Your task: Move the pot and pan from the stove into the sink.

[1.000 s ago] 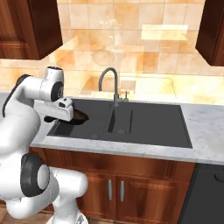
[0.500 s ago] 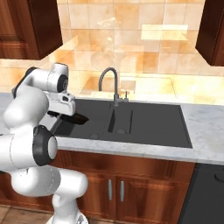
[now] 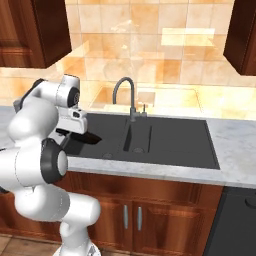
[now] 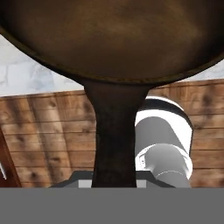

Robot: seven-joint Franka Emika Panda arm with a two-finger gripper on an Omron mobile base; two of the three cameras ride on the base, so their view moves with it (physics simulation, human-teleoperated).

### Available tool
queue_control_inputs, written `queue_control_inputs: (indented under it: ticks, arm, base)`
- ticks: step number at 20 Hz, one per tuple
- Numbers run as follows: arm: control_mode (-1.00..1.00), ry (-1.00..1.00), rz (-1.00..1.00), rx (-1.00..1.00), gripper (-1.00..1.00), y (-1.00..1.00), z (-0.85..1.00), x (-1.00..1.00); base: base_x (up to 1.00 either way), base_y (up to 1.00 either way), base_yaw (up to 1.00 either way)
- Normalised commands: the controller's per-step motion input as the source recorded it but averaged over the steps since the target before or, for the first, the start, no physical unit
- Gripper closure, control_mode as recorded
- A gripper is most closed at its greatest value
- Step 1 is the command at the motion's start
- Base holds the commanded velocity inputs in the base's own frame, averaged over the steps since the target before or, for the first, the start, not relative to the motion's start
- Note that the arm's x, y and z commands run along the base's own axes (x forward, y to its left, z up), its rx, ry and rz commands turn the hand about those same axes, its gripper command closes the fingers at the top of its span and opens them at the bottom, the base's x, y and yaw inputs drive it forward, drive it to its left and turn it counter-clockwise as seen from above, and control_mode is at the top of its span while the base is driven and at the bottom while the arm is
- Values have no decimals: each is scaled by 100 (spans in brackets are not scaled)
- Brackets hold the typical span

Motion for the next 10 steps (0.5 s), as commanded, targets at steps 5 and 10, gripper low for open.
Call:
queue_control_inputs:
  ticks: [5,10]
  arm:
    - [-100,0,0,4,100,0,-21,2]
    - [-100,0,0,16,100,-5,-7,0]
  base:
    - [0,0,0]
    - [0,0,0]
